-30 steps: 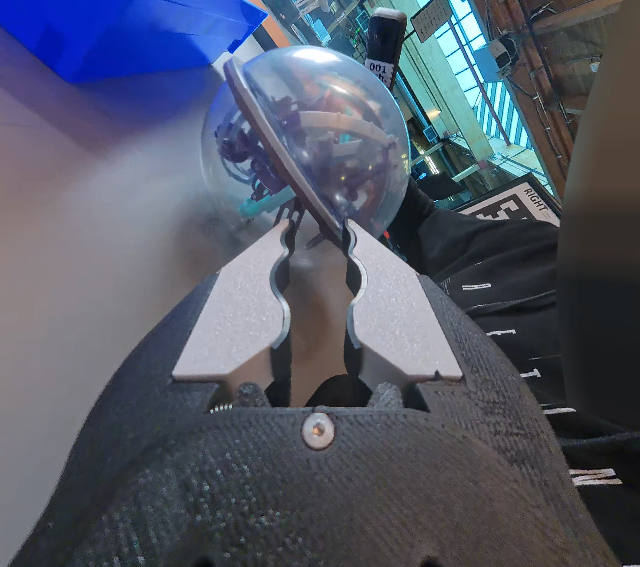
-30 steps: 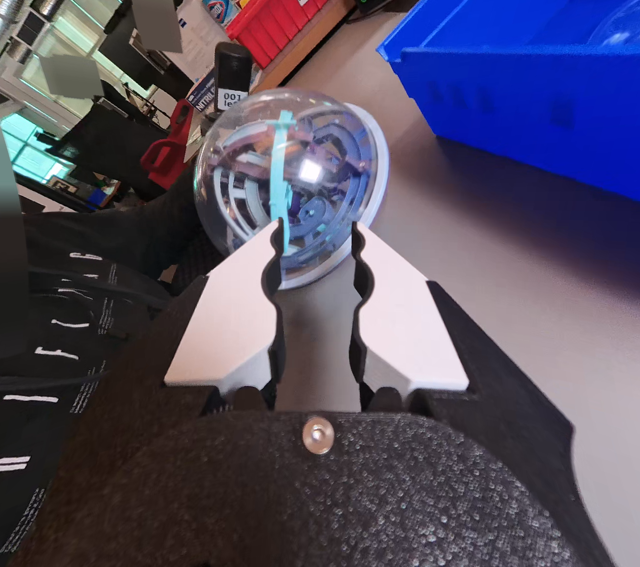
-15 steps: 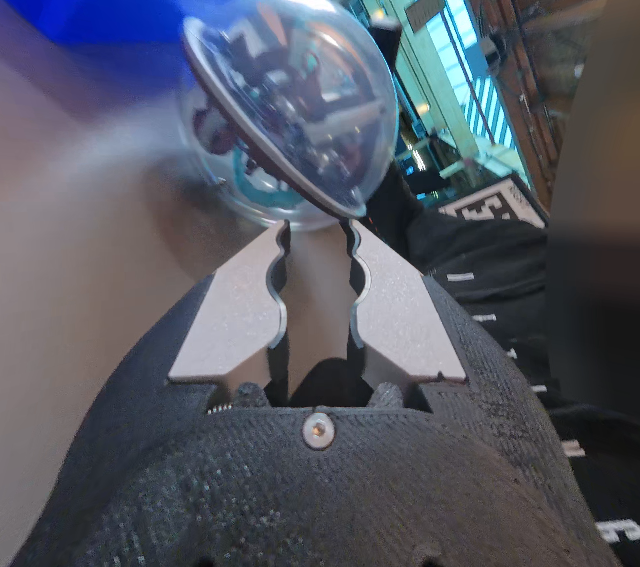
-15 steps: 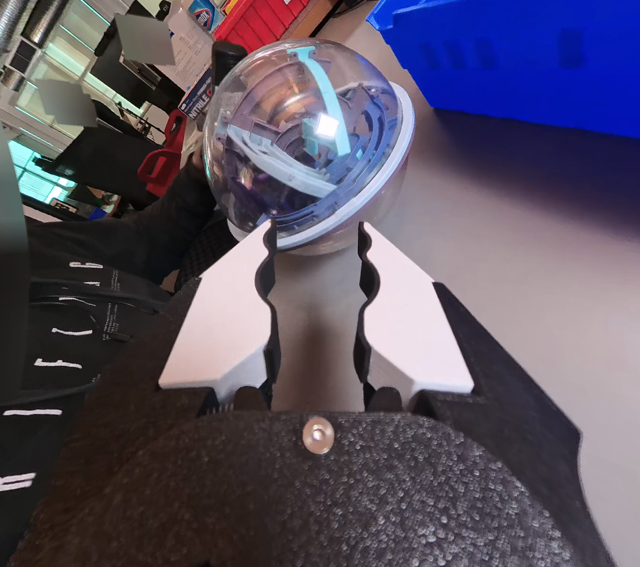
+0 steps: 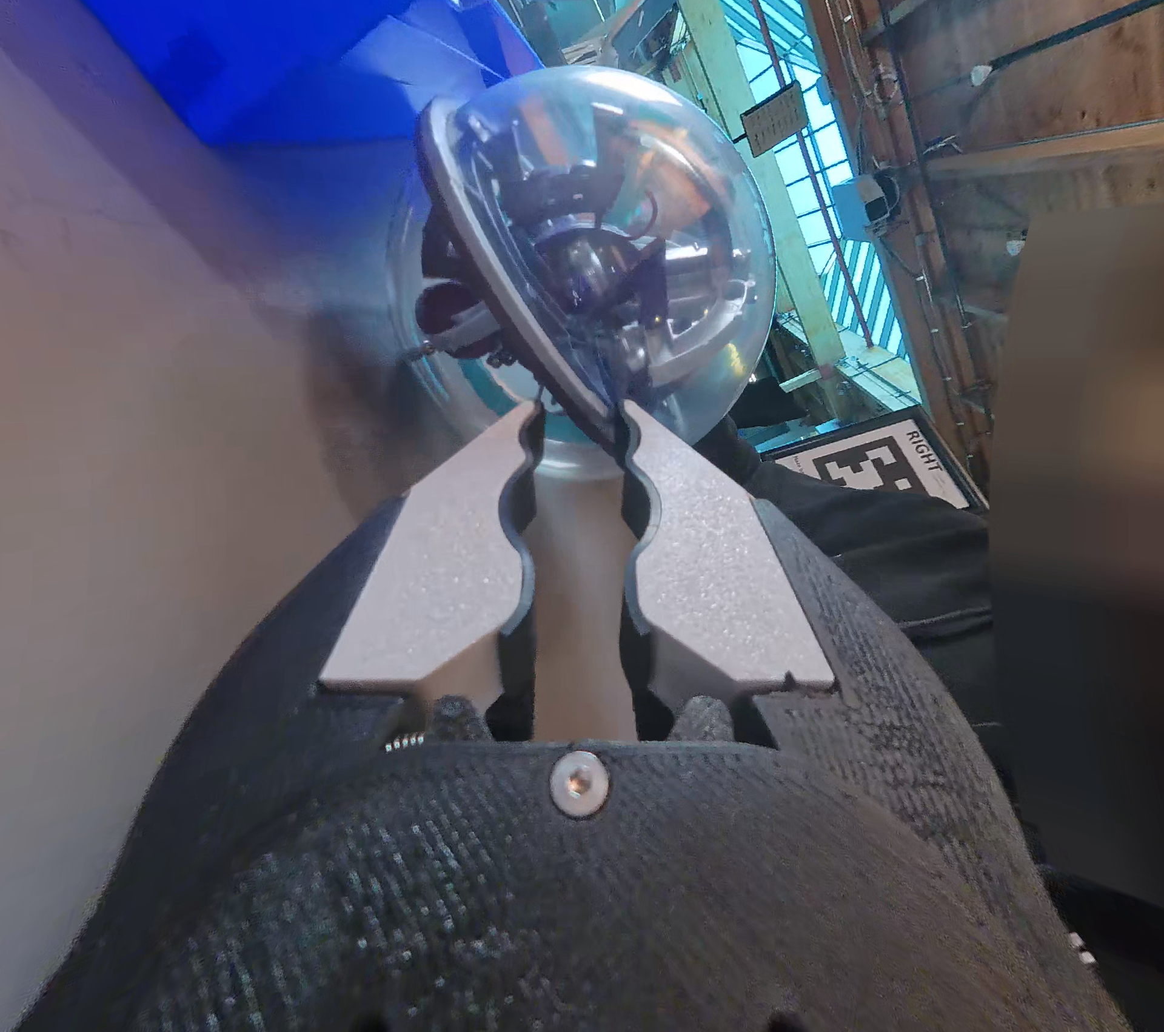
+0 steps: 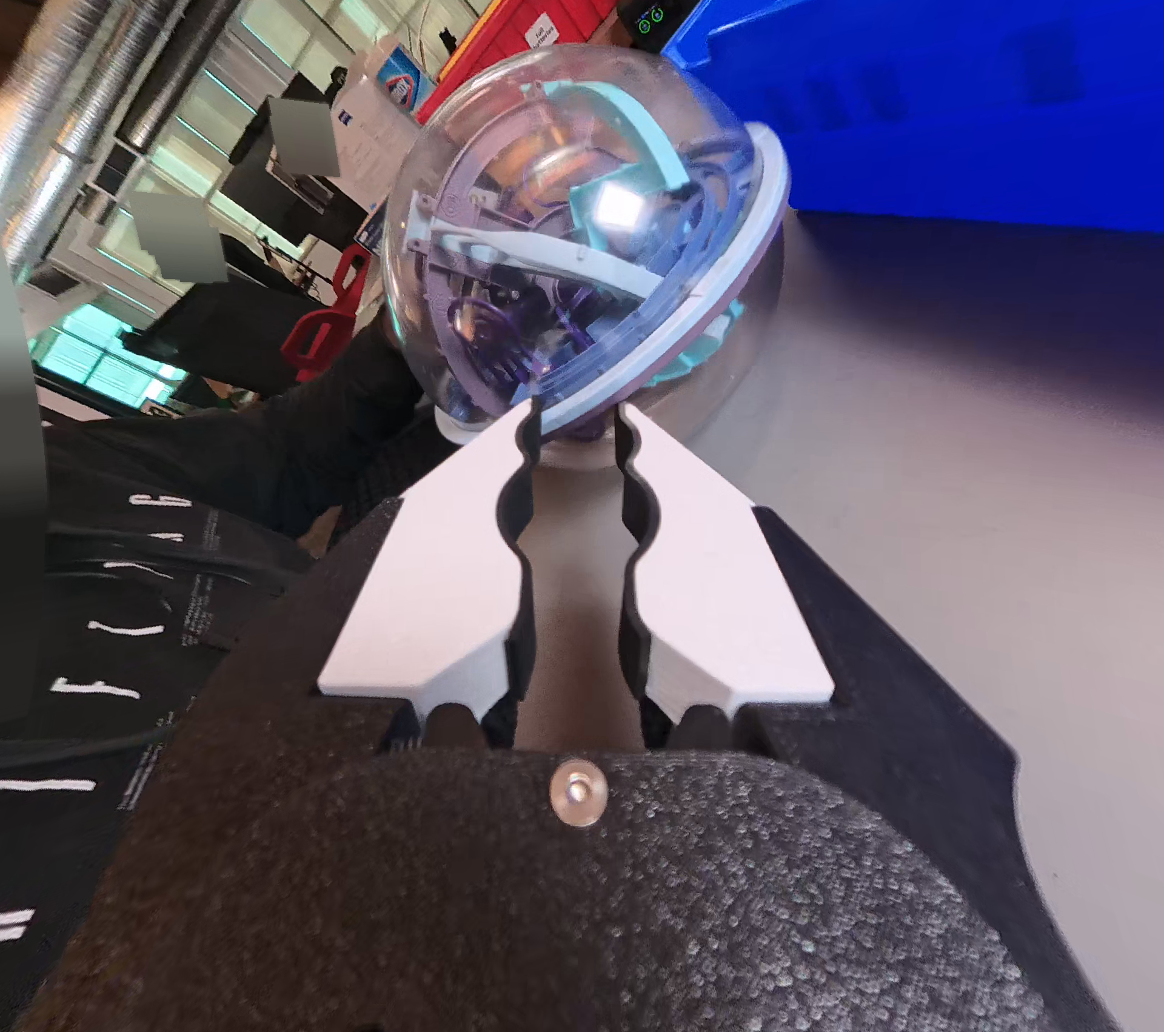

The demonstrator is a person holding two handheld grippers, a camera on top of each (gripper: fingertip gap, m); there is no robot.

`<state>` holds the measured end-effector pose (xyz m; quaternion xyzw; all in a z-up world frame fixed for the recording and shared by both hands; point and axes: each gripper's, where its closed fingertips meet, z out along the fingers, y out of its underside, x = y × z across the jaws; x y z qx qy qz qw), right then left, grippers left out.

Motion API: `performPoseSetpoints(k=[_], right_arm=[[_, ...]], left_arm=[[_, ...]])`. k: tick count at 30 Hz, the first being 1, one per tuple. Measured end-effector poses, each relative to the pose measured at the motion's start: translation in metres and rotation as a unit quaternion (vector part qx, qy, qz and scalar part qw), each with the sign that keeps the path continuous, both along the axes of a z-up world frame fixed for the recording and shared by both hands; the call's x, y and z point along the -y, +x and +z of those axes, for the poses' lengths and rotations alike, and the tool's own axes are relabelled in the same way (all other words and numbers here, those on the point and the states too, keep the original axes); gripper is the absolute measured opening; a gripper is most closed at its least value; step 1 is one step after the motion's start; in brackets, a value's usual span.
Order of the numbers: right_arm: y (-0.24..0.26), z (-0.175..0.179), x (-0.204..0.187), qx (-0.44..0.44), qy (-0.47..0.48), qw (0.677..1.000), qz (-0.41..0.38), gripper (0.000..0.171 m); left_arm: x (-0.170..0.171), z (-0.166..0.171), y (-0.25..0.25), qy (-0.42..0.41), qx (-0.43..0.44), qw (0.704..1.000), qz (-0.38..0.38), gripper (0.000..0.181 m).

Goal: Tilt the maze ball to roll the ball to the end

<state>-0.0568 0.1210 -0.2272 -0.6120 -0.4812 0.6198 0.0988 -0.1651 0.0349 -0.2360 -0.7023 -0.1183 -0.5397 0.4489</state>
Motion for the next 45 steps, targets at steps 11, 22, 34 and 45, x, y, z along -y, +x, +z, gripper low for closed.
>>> performPoseSetpoints(k=[11,22,34,45], right_arm=[[0.008,-0.01,0.011,0.002,0.002,1.0,0.027,0.015],[0.007,-0.011,0.013,-0.004,-0.012,0.999,0.039,0.013],[0.01,-0.033,0.01,-0.001,0.126,0.991,0.046,0.01],[0.008,-0.039,0.008,-0.013,0.228,0.973,0.038,0.009]], left_arm=[[0.005,-0.001,0.004,0.016,-0.022,1.0,-0.001,0.011],[0.01,-0.002,0.005,0.027,-0.039,0.999,-0.003,0.01],[0.016,-0.003,0.014,0.054,-0.122,0.991,-0.012,0.008],[0.02,-0.005,0.017,0.064,-0.161,0.985,-0.016,0.007]])
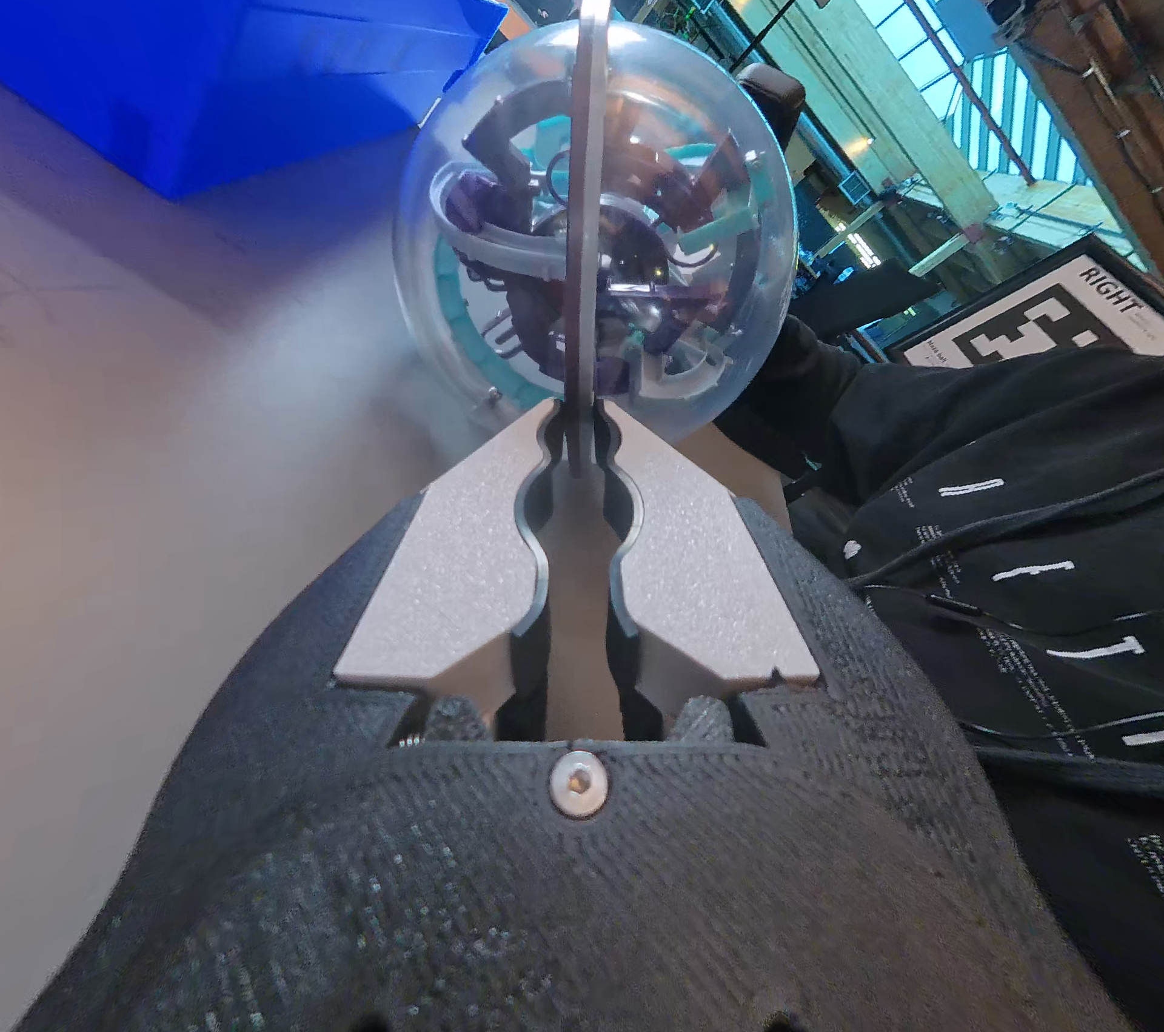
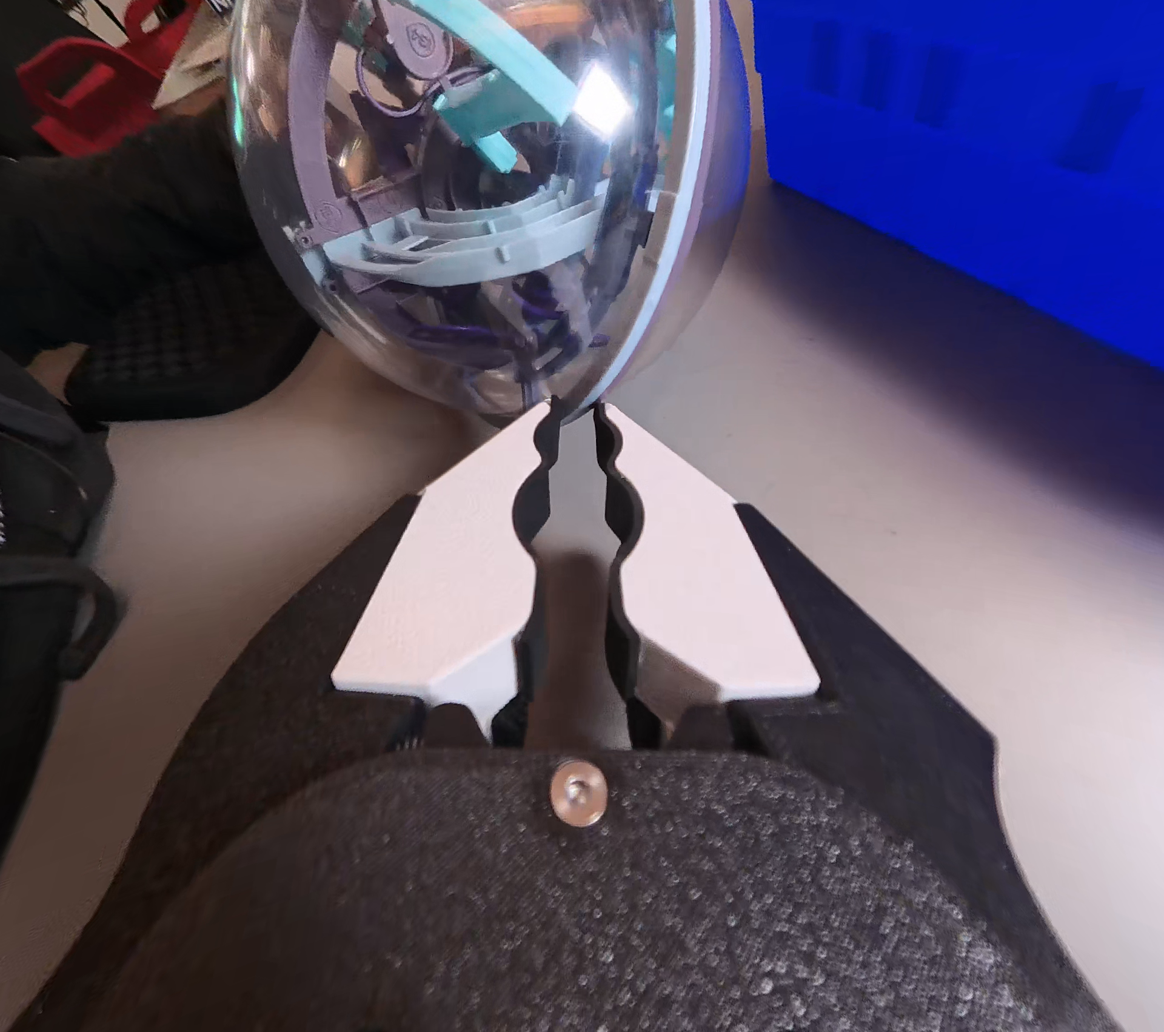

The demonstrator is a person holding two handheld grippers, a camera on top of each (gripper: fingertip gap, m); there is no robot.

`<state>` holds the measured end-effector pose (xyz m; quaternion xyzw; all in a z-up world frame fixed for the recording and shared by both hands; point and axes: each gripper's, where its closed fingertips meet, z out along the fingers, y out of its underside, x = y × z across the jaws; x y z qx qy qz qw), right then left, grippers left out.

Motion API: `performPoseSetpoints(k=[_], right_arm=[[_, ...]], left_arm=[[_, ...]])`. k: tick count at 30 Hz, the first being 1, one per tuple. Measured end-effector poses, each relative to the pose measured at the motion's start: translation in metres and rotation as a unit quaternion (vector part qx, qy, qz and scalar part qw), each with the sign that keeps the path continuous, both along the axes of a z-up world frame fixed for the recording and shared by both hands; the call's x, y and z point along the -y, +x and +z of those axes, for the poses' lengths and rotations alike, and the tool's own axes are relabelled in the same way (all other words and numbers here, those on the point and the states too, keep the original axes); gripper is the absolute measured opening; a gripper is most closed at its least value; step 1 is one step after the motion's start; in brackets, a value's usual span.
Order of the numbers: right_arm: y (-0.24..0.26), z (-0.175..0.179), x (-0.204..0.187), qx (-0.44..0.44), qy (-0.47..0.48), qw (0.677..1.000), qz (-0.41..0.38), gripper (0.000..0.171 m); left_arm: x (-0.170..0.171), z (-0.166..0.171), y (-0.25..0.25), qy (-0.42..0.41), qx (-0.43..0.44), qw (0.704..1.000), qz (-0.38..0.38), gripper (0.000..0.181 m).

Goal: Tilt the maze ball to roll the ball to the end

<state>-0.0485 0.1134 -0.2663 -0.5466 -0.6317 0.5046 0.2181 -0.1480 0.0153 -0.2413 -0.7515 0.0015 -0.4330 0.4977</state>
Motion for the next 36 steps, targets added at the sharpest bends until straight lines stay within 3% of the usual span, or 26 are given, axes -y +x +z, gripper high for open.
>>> performPoseSetpoints(k=[7,9,12,15,19,21,24,26,28,30,32,34,36], right_arm=[[0.001,0.0,0.005,-0.002,0.011,1.0,0.012,0.008],[0.004,0.0,0.005,0.0,0.017,1.0,0.02,0.018],[0.007,0.005,0.004,-0.004,0.018,0.999,0.033,0.06],[0.002,0.017,0.006,-0.016,0.001,0.999,0.036,0.089],[-0.016,0.029,0.019,-0.021,-0.03,0.998,0.053,0.092],[-0.02,0.028,0.019,-0.027,0.02,0.998,0.051,0.091],[-0.019,0.023,0.019,-0.056,0.17,0.983,0.051,0.09],[-0.021,0.025,0.014,-0.098,0.303,0.947,0.033,0.089],[-0.024,0.031,0.005,-0.152,0.453,0.878,0.01,0.088],[-0.024,0.033,-0.001,-0.179,0.577,0.796,-0.003,0.08],[-0.022,0.026,-0.002,-0.181,0.64,0.747,-0.002,0.082],[-0.017,0.019,0.002,-0.177,0.636,0.752,0.005,0.089],[-0.009,0.02,0.005,-0.17,0.605,0.778,0.011,0.09]], left_arm=[[0.0,-0.003,-0.007,0.008,-0.043,0.999,0.007,0.008],[0.002,0.0,-0.009,0.014,-0.046,0.999,0.003,0.009],[0.004,0.014,-0.021,0.039,-0.027,0.999,0.011,0.043],[0.001,0.022,-0.026,0.054,-0.014,0.998,0.022,0.088],[-0.012,0.02,0.006,0.039,-0.023,0.999,-0.019,0.11],[-0.019,0.012,0.006,0.049,-0.114,0.992,0.004,0.108],[-0.016,0.018,0.011,0.114,-0.249,0.962,0.004,0.108],[-0.016,0.019,0.011,0.167,-0.355,0.92,0.016,0.107],[-0.018,0.015,0.009,0.207,-0.472,0.856,0.036,0.105],[-0.019,0.004,0.001,0.228,-0.592,0.771,0.053,0.1],[-0.018,-0.007,-0.003,0.232,-0.651,0.72,0.059,0.095],[-0.011,-0.006,0.001,0.249,-0.643,0.722,0.06,0.088],[-0.002,-0.002,0.0,0.239,-0.612,0.752,0.059,0.088]])
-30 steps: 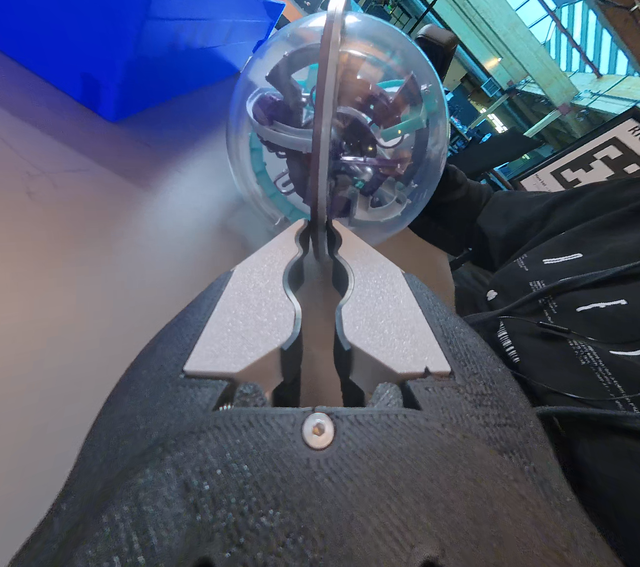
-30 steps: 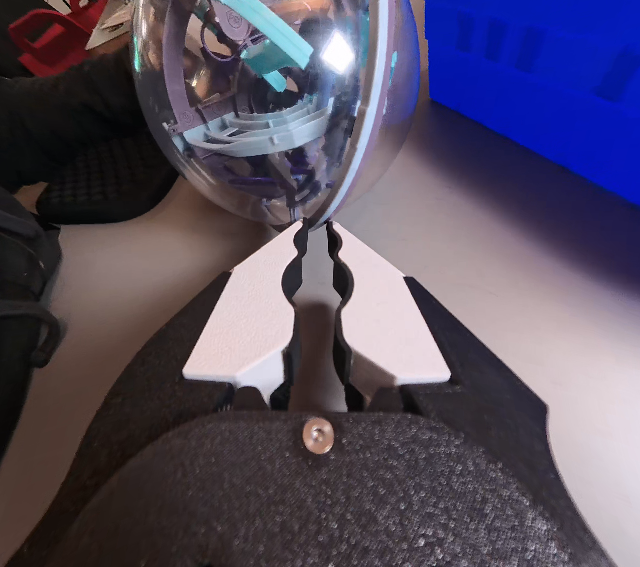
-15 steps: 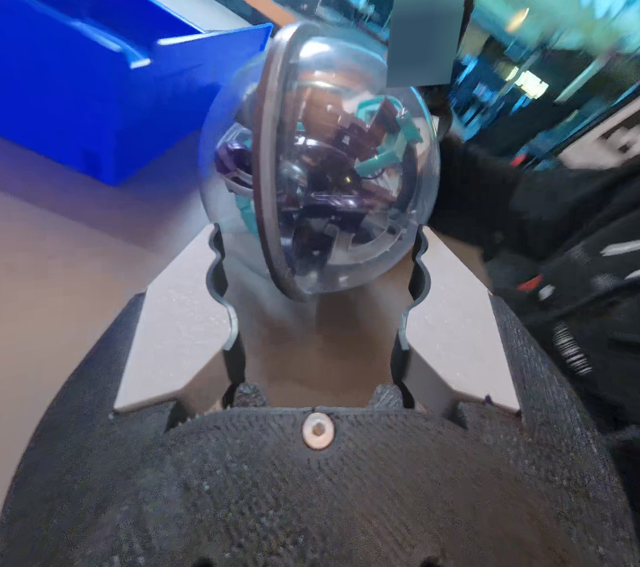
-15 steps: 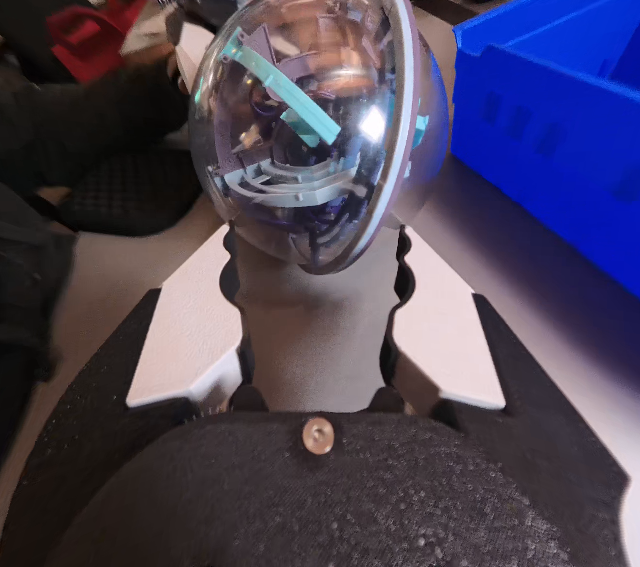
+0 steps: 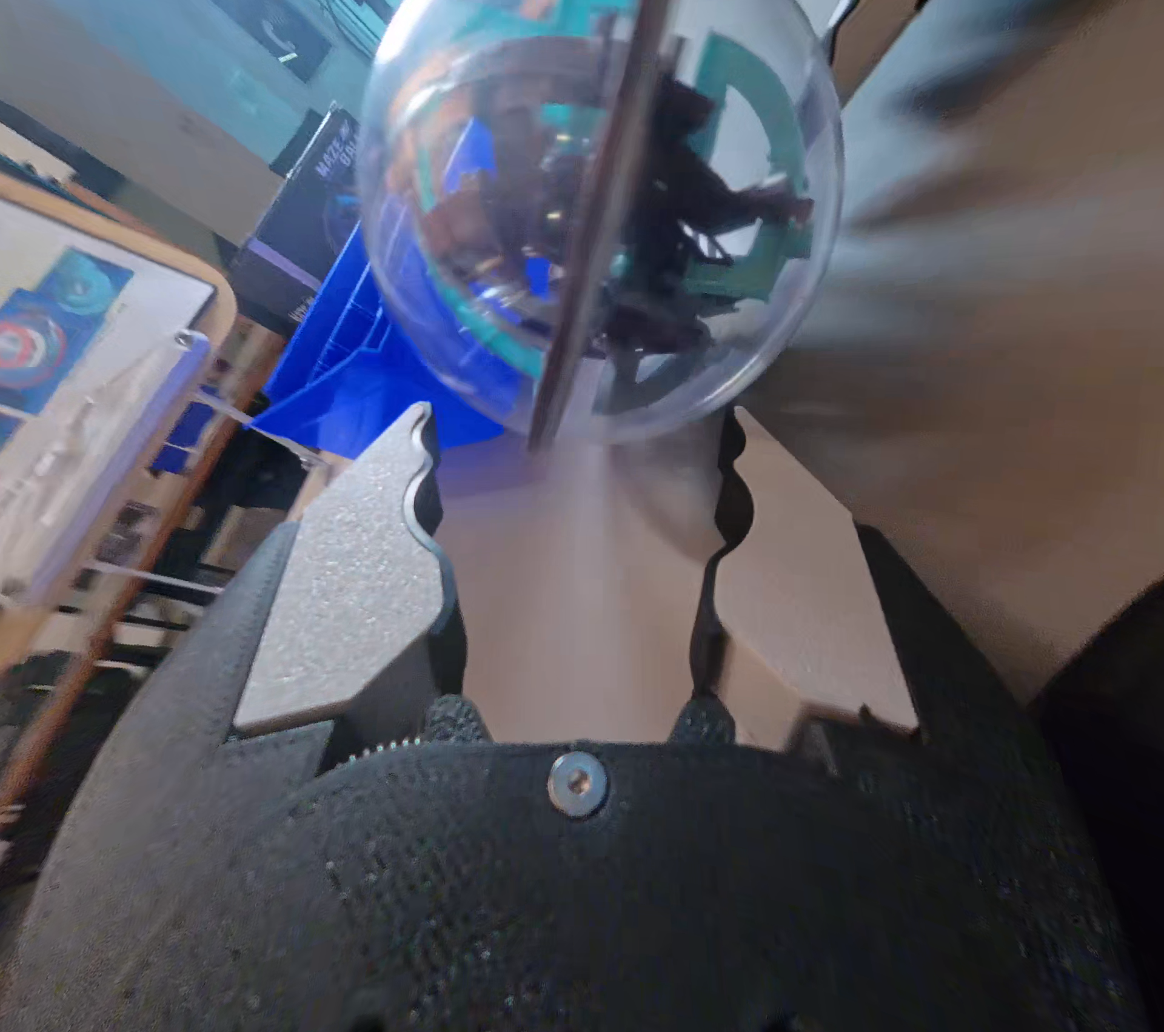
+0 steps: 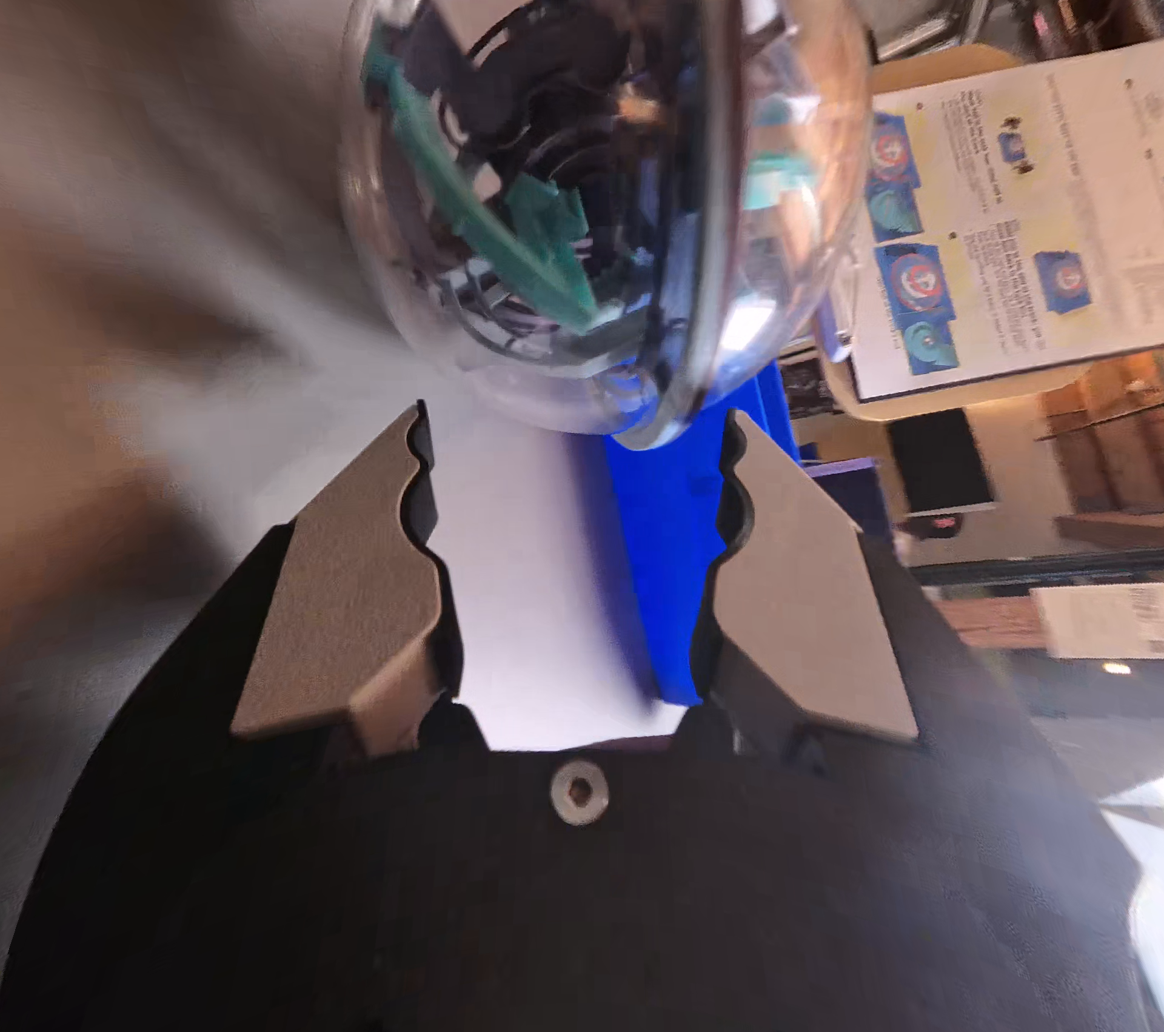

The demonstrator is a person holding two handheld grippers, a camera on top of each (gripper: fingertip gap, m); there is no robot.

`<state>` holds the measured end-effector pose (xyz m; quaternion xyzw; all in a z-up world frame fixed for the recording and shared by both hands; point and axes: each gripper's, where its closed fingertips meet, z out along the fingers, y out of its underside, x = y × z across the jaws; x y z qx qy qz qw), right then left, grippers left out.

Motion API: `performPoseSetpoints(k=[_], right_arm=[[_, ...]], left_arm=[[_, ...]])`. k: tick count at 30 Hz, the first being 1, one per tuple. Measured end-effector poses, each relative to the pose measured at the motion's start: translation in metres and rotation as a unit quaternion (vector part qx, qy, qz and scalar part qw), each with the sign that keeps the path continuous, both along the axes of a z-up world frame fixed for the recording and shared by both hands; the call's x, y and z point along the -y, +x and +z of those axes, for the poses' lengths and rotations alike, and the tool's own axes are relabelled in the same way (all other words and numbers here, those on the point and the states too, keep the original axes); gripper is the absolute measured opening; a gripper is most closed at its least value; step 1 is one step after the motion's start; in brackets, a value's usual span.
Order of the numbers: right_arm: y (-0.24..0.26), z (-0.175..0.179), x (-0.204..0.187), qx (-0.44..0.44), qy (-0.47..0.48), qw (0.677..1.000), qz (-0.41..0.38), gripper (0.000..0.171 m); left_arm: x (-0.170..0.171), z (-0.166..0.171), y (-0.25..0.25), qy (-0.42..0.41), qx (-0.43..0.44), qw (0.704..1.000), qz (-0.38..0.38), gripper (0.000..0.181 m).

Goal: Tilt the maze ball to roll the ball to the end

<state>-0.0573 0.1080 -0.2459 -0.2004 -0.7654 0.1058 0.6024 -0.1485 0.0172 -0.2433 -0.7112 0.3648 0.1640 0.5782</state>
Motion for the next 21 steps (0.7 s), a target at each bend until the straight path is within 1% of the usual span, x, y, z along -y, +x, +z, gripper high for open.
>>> performPoseSetpoints(k=[2,3,4,5,6,7,8,9,12,13,14,15,16,17,18,19,20,21], right_arm=[[0.013,0.006,0.007,0.017,-0.079,0.997,0.016,0.087],[0.021,0.011,0.011,0.022,-0.126,0.991,0.025,0.085],[0.03,0.017,0.014,0.027,-0.179,0.983,0.036,0.079],[0.037,0.023,0.015,0.032,-0.239,0.97,0.043,0.075],[0.043,0.029,0.014,0.038,-0.303,0.951,0.045,0.07],[0.048,0.033,0.013,0.053,-0.37,0.927,0.046,0.066],[0.052,0.034,0.013,0.075,-0.438,0.895,0.045,0.066],[0.056,0.033,0.012,0.104,-0.505,0.856,0.04,0.065],[0.066,0.031,0.019,0.18,-0.674,0.716,0.038,0.058],[0.068,0.033,0.022,0.192,-0.714,0.672,0.044,0.055],[0.068,0.032,0.024,0.197,-0.745,0.636,0.043,0.049],[0.066,0.026,0.025,0.202,-0.763,0.613,0.03,0.044],[0.065,0.018,0.027,0.21,-0.767,0.606,0.019,0.041],[0.066,0.013,0.029,0.216,-0.764,0.608,0.02,0.037],[0.066,0.009,0.03,0.217,-0.763,0.608,0.021,0.029],[0.065,0.007,0.027,0.211,-0.765,0.608,0.015,0.011],[0.064,0.006,0.025,0.201,-0.766,0.61,0.013,0.002],[0.063,0.007,0.023,0.194,-0.767,0.611,0.015,0.0]], left_arm=[[0.013,0.008,0.0,-0.019,0.091,0.996,-0.018,0.09],[0.02,0.015,-0.001,-0.027,0.155,0.987,-0.027,0.09],[0.026,0.022,-0.001,-0.035,0.228,0.972,-0.041,0.085],[0.032,0.03,0.0,-0.05,0.304,0.949,-0.059,0.076],[0.032,0.034,-0.005,-0.07,0.378,0.921,-0.053,0.069],[0.029,0.031,-0.012,-0.101,0.44,0.892,-0.029,0.067],[0.027,0.026,-0.013,-0.139,0.49,0.861,-0.02,0.061],[0.027,0.023,-0.008,-0.171,0.54,0.824,-0.026,0.056],[0.029,0.028,0.016,-0.241,0.669,0.7,-0.075,0.044],[0.03,0.029,0.024,-0.255,0.691,0.671,-0.085,0.046],[0.03,0.028,0.031,-0.263,0.7,0.658,-0.088,0.043],[0.031,0.027,0.037,-0.272,0.703,0.651,-0.094,0.041],[0.031,0.025,0.044,-0.281,0.704,0.645,-0.096,0.039],[0.026,0.02,0.042,-0.276,0.705,0.649,-0.072,0.044],[0.025,0.022,0.04,-0.266,0.707,0.651,-0.075,0.044],[0.024,0.024,0.037,-0.261,0.711,0.648,-0.075,0.034],[0.023,0.025,0.033,-0.257,0.716,0.646,-0.074,0.019],[0.022,0.026,0.031,-0.253,0.717,0.646,-0.072,0.01]])
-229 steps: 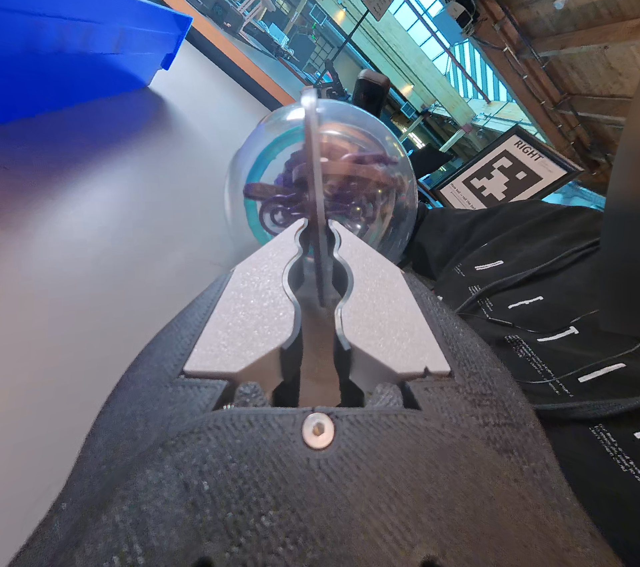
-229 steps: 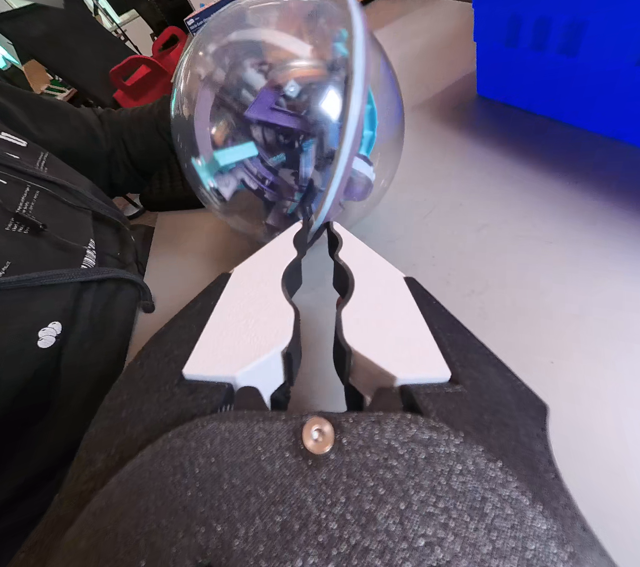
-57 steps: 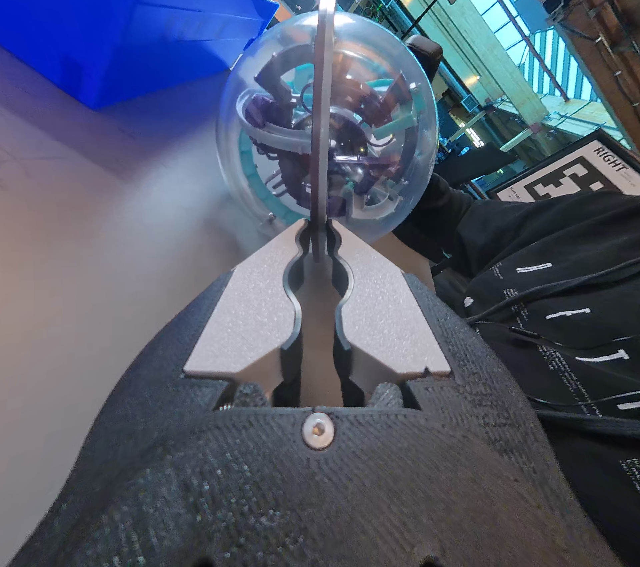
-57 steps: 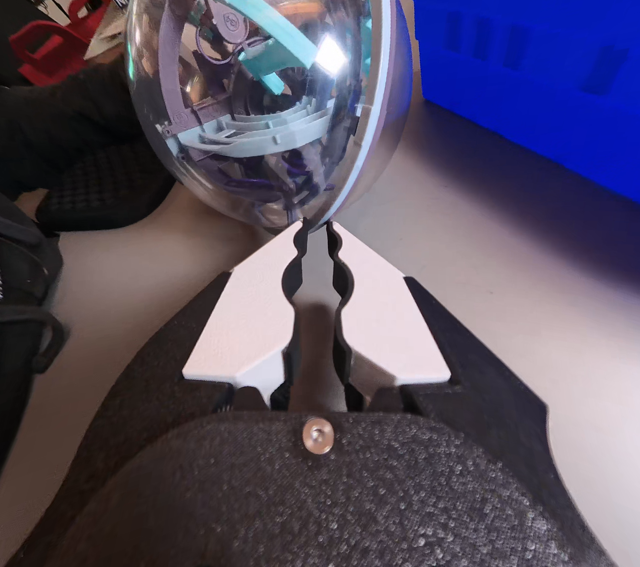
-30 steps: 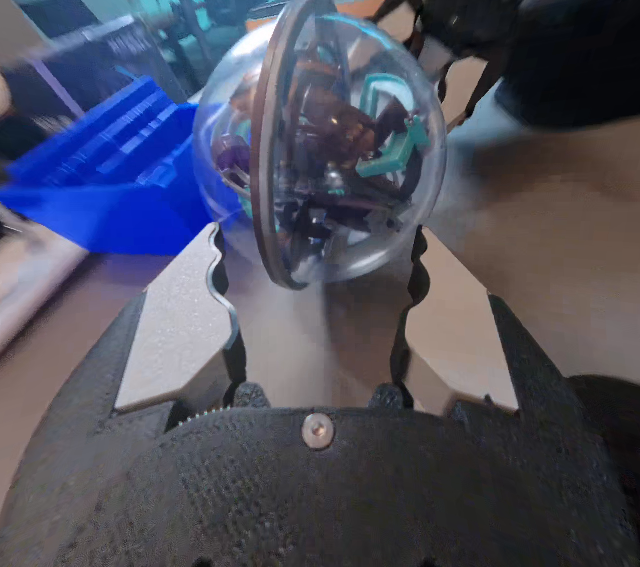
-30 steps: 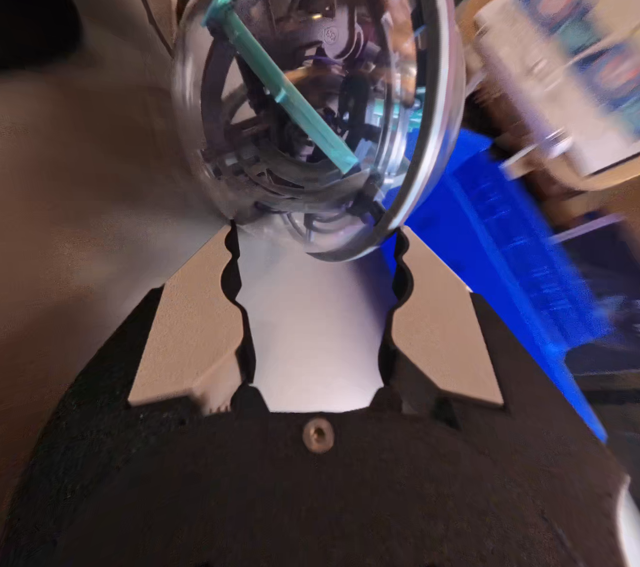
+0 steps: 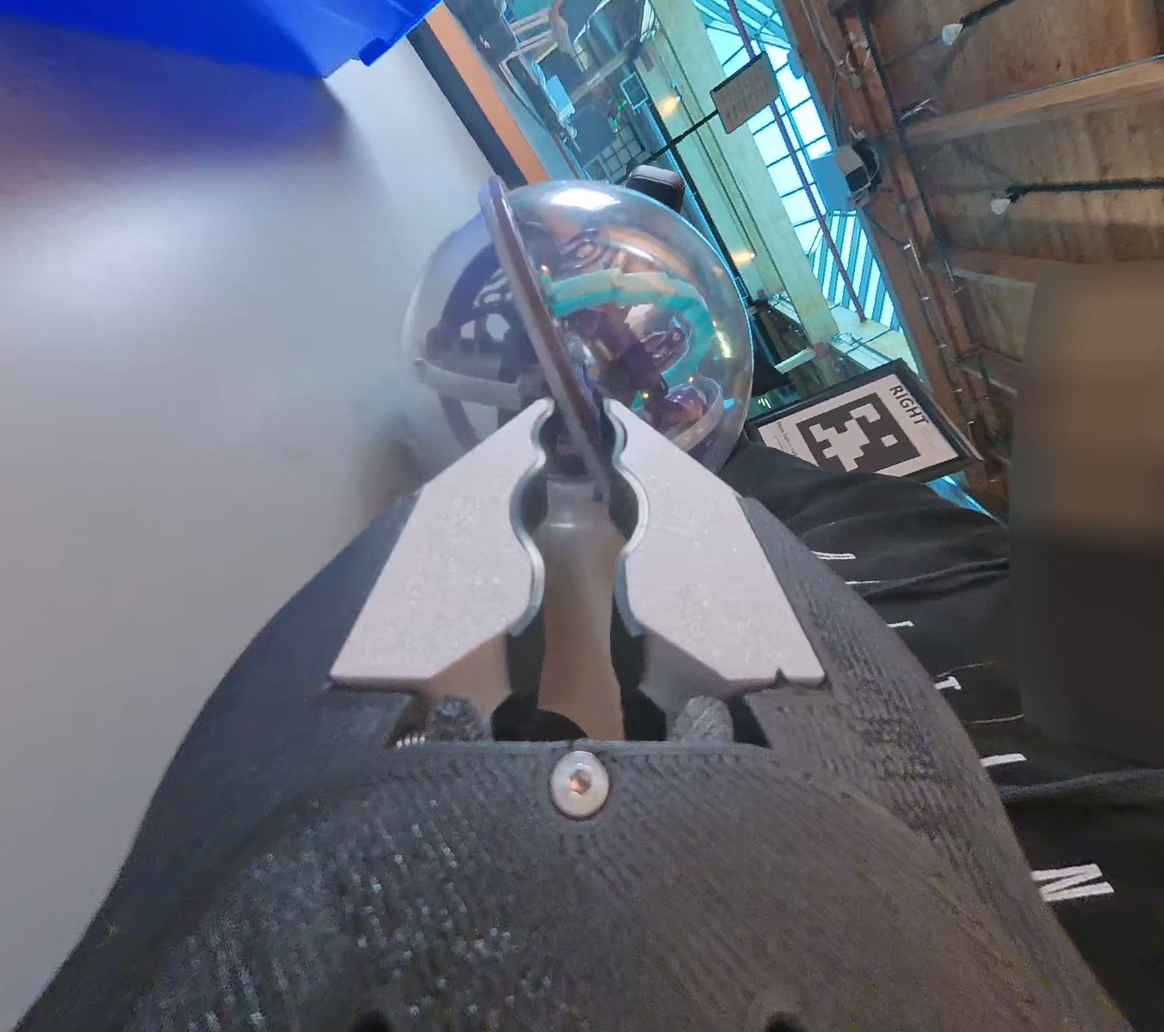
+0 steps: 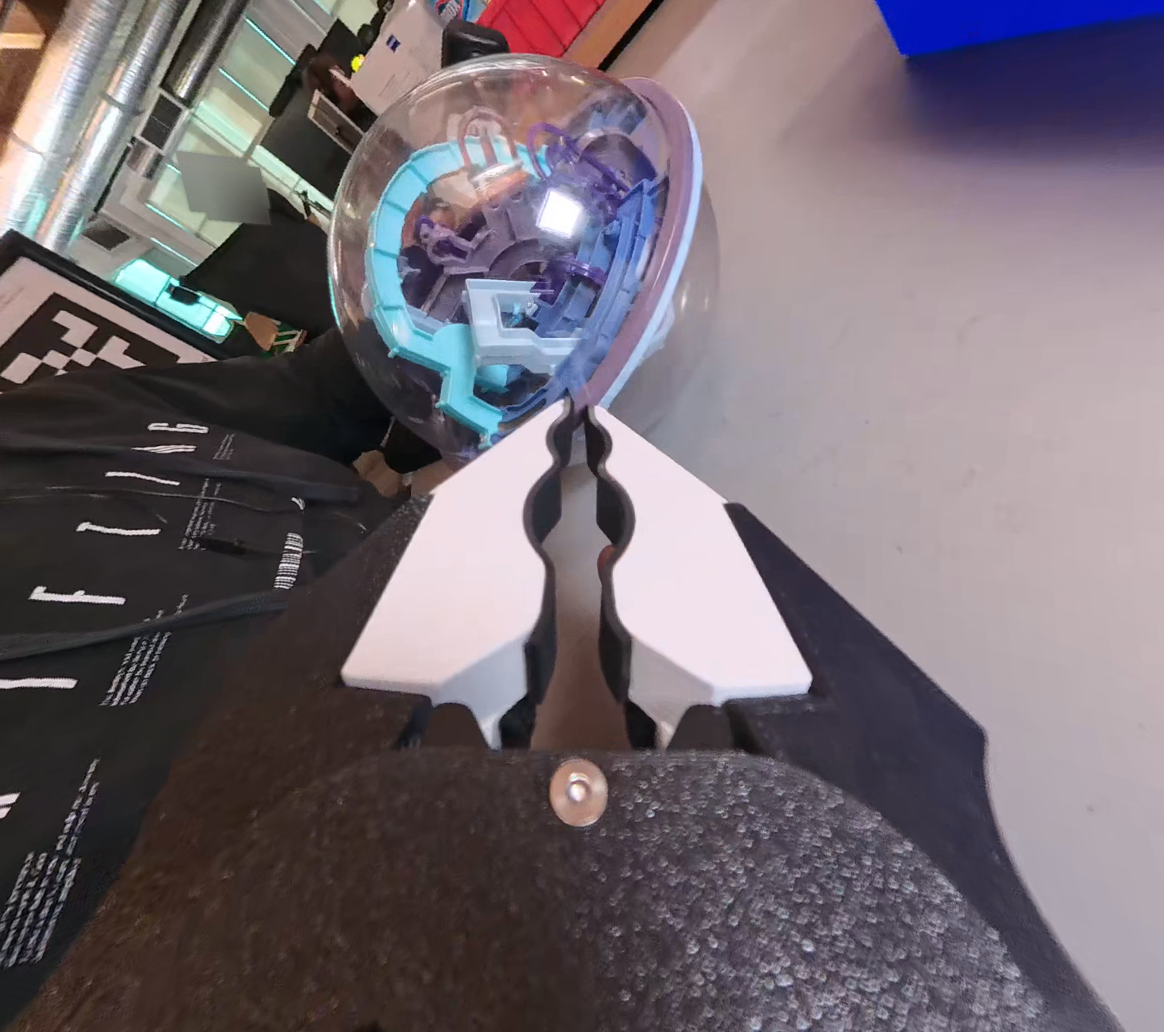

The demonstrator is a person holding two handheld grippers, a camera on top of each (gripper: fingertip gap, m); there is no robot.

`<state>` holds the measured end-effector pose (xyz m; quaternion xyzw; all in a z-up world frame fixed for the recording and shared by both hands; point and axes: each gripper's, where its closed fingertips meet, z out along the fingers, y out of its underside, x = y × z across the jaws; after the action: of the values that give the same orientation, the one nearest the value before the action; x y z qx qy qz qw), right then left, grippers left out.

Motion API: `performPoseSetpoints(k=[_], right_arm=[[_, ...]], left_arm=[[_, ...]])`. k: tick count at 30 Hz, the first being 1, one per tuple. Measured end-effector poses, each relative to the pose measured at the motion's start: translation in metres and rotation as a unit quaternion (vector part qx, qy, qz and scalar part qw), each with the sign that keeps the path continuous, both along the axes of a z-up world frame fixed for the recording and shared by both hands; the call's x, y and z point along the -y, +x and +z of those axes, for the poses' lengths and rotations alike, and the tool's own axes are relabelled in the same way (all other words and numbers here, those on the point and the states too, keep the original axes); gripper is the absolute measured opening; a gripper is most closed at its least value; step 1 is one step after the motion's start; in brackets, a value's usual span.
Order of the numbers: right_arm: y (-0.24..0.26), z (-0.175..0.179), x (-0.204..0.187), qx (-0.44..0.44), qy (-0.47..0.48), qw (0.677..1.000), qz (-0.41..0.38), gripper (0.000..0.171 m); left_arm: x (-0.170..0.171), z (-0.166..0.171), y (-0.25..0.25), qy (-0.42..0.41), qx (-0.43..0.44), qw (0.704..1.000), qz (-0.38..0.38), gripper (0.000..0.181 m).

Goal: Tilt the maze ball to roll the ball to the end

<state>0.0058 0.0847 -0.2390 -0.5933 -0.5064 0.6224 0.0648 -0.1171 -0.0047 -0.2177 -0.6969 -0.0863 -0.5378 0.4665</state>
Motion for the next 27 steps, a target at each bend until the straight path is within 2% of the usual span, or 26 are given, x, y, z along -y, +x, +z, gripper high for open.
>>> performPoseSetpoints(k=[5,7,10,12,15,16,18,19,24,26,27], right_arm=[[-0.003,0.003,-0.005,-0.003,0.008,1.0,-0.014,0.0],[-0.004,0.019,-0.007,-0.027,-0.018,0.999,-0.012,0.0],[-0.012,0.063,0.001,-0.078,-0.048,0.996,0.009,0.0],[-0.023,0.074,-0.001,-0.075,0.021,0.997,-0.003,0.0],[-0.028,0.084,-0.014,-0.082,0.096,0.992,-0.018,0.0],[-0.026,0.082,-0.022,-0.08,0.108,0.991,-0.025,0.0],[-0.02,0.067,-0.037,-0.056,0.129,0.99,-0.029,0.027],[-0.017,0.055,-0.041,-0.035,0.131,0.99,-0.026,0.034],[-0.013,-0.004,-0.026,0.03,0.079,0.996,0.009,0.032],[-0.016,-0.012,-0.019,0.033,0.054,0.998,0.021,0.03],[-0.018,-0.013,-0.018,0.029,0.047,0.998,0.022,0.03]], left_arm=[[-0.006,0.005,-0.003,0.014,-0.015,1.0,0.009,0.007],[-0.01,0.016,-0.006,0.03,-0.01,0.999,0.01,0.006],[-0.023,0.028,0.009,0.036,-0.043,0.998,-0.009,0.007],[-0.038,0.044,0.012,0.038,-0.033,0.999,-0.008,0.007],[-0.055,0.049,0.0,0.037,-0.068,0.997,0.006,0.007],[-0.056,0.048,-0.002,0.035,-0.077,0.996,0.006,0.007],[-0.059,0.045,-0.01,0.034,-0.082,0.996,0.018,0.006],[-0.06,0.042,-0.015,0.031,-0.079,0.996,0.025,0.006],[-0.05,0.023,-0.032,0.029,-0.085,0.996,0.028,0.007],[-0.038,0.018,-0.04,0.035,-0.074,0.996,0.021,0.027],[-0.031,0.017,-0.043,0.039,-0.069,0.997,0.017,0.031]])
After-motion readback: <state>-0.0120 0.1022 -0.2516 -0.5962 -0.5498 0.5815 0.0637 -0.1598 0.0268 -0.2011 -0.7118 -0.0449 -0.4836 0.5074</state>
